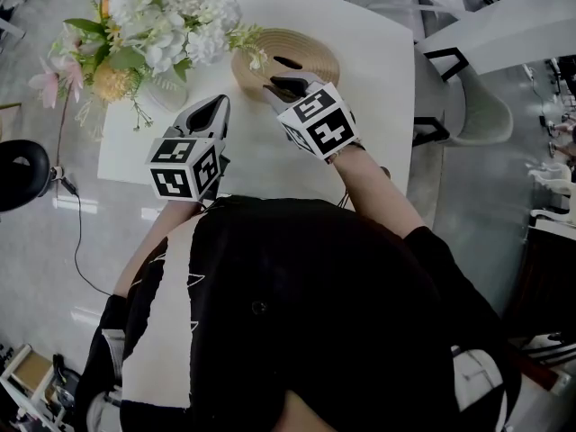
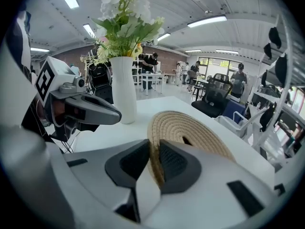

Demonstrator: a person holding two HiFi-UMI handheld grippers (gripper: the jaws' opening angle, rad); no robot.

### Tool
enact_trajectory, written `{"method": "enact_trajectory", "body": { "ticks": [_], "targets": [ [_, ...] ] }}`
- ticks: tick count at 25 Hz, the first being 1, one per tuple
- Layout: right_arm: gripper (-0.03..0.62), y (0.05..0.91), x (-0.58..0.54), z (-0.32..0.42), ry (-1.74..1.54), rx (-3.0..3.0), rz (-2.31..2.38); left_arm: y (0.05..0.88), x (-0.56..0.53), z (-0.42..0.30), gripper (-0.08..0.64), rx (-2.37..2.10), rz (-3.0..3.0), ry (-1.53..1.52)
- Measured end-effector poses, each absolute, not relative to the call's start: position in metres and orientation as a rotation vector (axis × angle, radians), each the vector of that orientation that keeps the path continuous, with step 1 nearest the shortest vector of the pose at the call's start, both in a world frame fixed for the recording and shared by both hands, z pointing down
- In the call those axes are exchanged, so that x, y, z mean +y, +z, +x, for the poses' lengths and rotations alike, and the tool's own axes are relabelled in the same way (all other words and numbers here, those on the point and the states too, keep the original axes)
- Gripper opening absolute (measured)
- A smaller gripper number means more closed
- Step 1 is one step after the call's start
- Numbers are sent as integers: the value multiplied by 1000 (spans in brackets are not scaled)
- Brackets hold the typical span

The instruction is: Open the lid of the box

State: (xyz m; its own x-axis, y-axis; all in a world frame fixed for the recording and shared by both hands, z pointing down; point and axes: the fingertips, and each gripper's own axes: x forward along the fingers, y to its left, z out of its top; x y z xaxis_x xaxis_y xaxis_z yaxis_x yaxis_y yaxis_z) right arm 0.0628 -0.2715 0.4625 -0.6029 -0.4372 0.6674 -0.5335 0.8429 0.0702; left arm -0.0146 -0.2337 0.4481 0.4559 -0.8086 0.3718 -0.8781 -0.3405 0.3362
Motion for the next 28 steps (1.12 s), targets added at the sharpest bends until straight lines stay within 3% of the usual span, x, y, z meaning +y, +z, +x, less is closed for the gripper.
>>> {"method": "enact_trajectory", "body": {
  "ticks": [28],
  "targets": [
    [72, 449, -275, 64, 167, -2330, 737, 437, -244, -13, 9, -1408, 2257, 184]
  ]
}}
